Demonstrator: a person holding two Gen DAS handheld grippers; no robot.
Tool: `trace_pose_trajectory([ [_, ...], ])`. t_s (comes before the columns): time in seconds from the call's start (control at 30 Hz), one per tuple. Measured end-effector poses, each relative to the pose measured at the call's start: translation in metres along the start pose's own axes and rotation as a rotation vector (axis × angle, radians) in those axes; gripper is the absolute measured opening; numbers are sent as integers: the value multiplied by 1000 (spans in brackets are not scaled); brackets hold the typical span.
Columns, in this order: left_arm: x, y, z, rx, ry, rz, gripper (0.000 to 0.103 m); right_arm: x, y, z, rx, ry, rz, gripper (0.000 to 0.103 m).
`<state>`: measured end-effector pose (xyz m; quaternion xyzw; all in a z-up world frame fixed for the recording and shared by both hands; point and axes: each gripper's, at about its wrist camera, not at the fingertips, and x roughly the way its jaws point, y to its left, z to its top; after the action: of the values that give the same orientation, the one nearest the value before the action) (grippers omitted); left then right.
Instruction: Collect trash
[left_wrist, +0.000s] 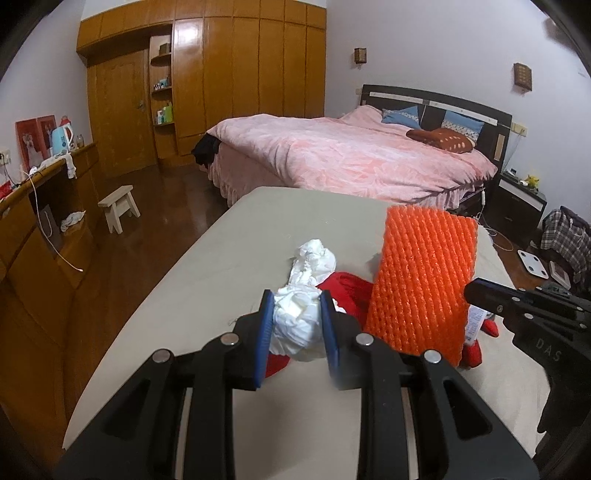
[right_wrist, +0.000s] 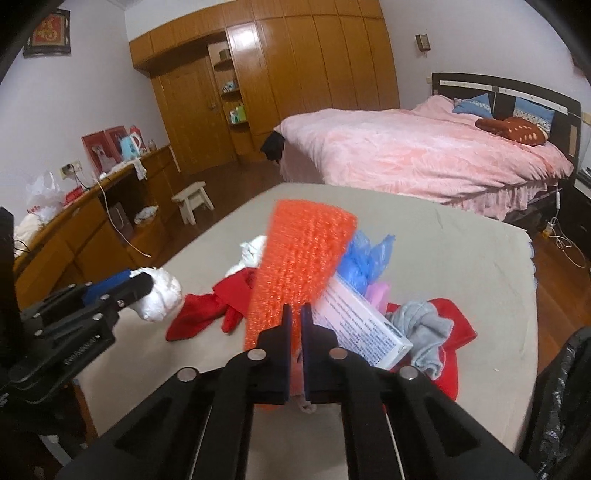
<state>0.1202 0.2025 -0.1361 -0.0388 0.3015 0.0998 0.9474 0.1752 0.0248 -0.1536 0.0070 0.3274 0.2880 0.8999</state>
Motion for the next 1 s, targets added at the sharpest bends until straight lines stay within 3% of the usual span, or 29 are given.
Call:
trace_pose_trajectory([
  [0.27, -1, -3, -1, 2, 9, -11, 25, -16, -9, 1, 6, -9, -13, 5],
  [0.7, -22, -43, 12, 52, -24, -79, 25, -89, -35, 6, 43, -92, -46, 5],
  [1.0, -23, -82, 7, 99, -14, -142, 25, -97, -64, -13, 72, -44, -130, 8],
])
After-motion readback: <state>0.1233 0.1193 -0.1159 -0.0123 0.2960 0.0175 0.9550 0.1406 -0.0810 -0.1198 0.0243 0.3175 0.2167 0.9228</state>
